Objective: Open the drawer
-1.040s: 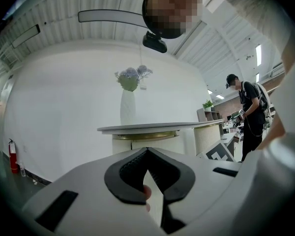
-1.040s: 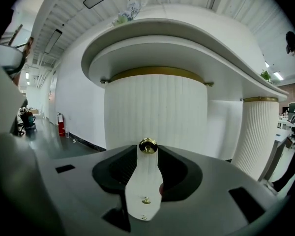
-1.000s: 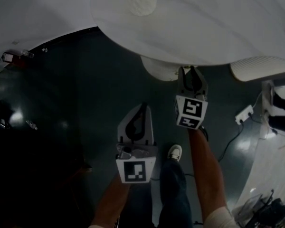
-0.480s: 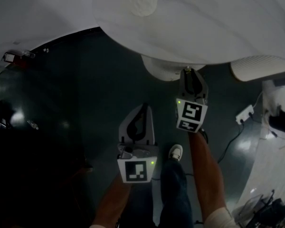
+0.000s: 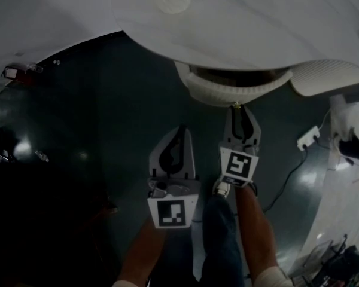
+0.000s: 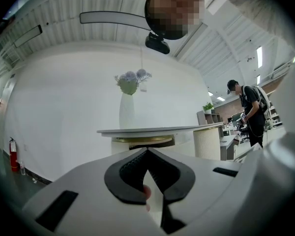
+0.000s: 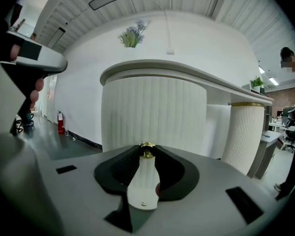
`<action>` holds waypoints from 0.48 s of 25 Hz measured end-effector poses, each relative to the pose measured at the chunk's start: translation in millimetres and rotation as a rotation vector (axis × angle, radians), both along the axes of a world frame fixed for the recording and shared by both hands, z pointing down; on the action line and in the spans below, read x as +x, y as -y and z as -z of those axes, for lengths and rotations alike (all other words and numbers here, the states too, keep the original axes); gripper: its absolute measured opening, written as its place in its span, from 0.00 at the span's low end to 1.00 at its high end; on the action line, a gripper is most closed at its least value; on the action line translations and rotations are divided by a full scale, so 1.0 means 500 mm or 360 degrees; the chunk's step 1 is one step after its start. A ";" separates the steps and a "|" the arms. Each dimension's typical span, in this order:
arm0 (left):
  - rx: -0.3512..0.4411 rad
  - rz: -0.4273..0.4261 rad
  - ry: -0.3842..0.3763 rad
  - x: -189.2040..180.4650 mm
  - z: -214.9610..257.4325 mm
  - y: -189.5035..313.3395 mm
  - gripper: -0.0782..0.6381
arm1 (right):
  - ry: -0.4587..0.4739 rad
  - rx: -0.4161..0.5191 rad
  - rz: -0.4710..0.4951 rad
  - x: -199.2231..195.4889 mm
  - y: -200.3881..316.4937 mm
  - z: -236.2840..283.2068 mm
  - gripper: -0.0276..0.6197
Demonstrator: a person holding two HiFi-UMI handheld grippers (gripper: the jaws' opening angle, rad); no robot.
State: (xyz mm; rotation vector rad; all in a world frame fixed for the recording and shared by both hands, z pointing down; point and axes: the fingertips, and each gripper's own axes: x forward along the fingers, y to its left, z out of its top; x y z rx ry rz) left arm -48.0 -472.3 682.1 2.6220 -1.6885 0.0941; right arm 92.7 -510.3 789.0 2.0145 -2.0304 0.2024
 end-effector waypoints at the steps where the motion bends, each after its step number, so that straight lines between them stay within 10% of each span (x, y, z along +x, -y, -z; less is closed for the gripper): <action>1: 0.0005 -0.0003 -0.0001 0.001 0.003 -0.003 0.10 | 0.0007 -0.0004 -0.0001 -0.001 -0.014 -0.001 0.21; 12: -0.0001 -0.0019 -0.0028 0.016 0.003 -0.035 0.10 | -0.0020 0.0024 0.0014 -0.005 -0.138 -0.002 0.21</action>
